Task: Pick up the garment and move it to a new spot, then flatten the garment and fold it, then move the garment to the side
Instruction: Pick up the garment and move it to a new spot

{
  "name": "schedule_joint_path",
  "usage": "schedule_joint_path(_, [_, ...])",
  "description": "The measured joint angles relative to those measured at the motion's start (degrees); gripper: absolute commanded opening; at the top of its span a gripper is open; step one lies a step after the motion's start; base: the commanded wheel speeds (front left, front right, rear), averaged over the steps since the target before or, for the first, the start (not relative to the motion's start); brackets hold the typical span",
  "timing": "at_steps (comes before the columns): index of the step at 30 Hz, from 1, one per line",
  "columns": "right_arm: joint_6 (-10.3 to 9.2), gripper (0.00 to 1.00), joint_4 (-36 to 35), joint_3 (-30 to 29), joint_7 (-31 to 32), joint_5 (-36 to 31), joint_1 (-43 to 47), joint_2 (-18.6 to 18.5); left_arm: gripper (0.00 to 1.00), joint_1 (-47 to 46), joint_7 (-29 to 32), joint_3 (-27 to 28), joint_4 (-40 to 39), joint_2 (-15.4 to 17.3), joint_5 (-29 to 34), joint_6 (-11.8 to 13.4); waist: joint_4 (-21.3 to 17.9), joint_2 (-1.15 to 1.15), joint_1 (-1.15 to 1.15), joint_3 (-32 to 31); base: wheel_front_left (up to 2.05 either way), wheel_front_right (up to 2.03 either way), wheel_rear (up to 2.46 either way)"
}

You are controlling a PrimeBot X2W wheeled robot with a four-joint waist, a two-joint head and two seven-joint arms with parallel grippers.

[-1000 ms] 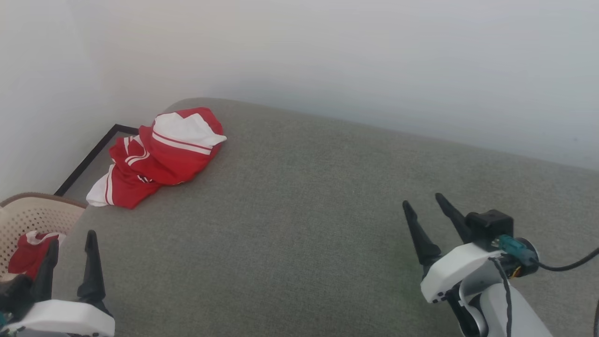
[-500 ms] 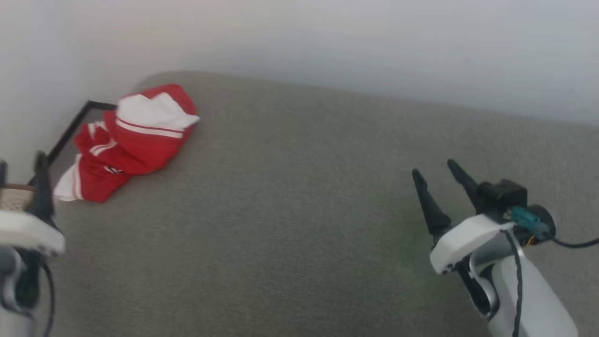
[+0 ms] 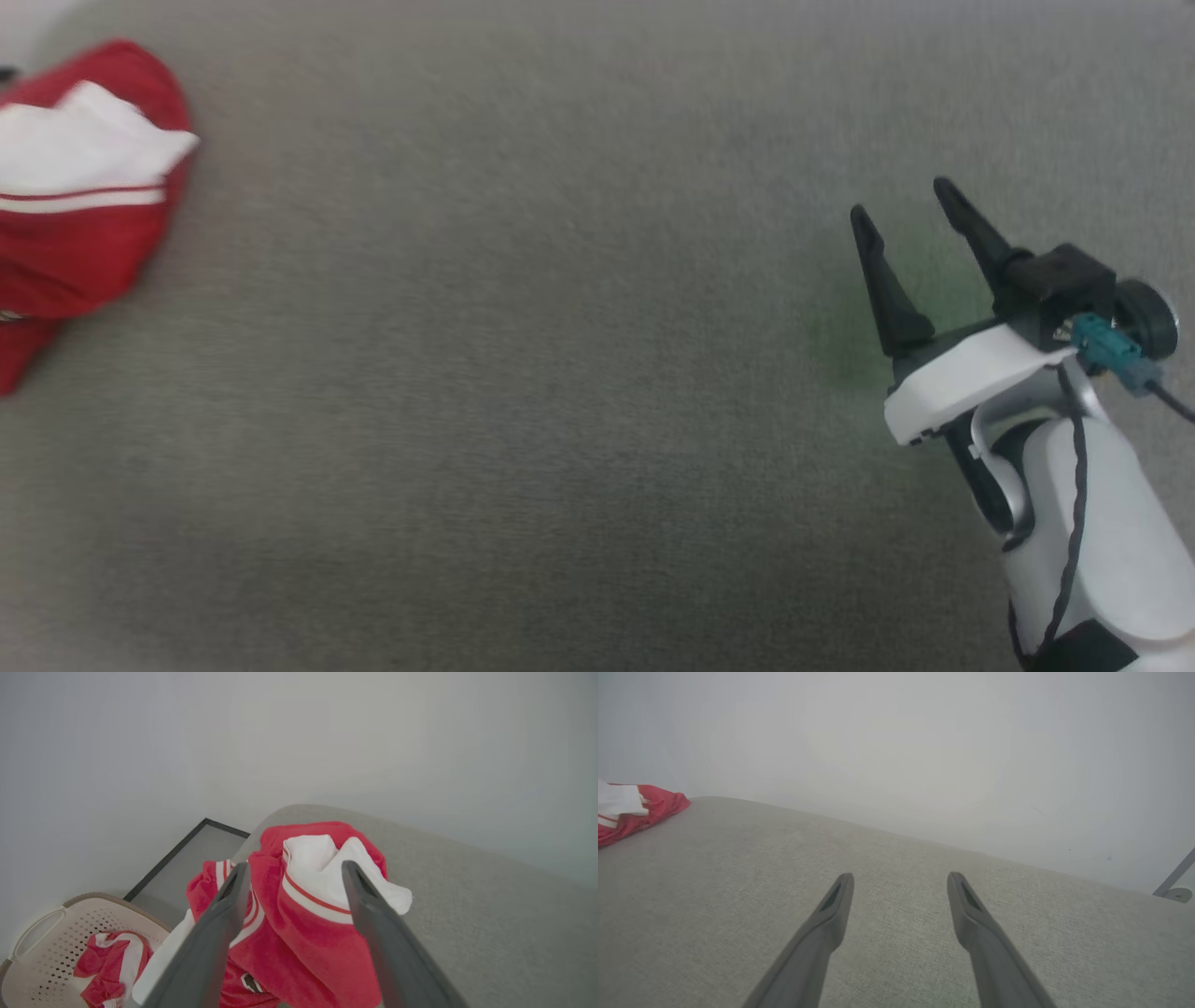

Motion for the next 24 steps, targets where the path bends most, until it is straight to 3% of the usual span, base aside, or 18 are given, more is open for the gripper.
schedule_joint_path(9, [0.0,1.0,-6.38,-1.01,2.97,-2.47,-1.72,-0.3,1.0,-12.7,10.45,-2.72,15.78,2.65,-0.85,0.03,-3.77,0.0,0.0,10.85,0.0,0.0,0.0])
schedule_joint_path(12, [0.0,1.0,-8.44,-1.57,3.97,-3.28,-1.93,-0.38,1.0,-16.96,14.06,-5.04,21.41,3.1,0.54,1.33,-4.74,0.0,0.0,14.3,0.0,0.0,0.0])
schedule_joint_path(24, [0.01,1.0,-11.04,-2.16,5.8,-4.5,-1.85,-0.41,1.0,-23.4,16.13,-6.72,28.05,3.11,0.31,0.87,-4.89,0.0,0.0,16.09,0.0,0.0,0.0])
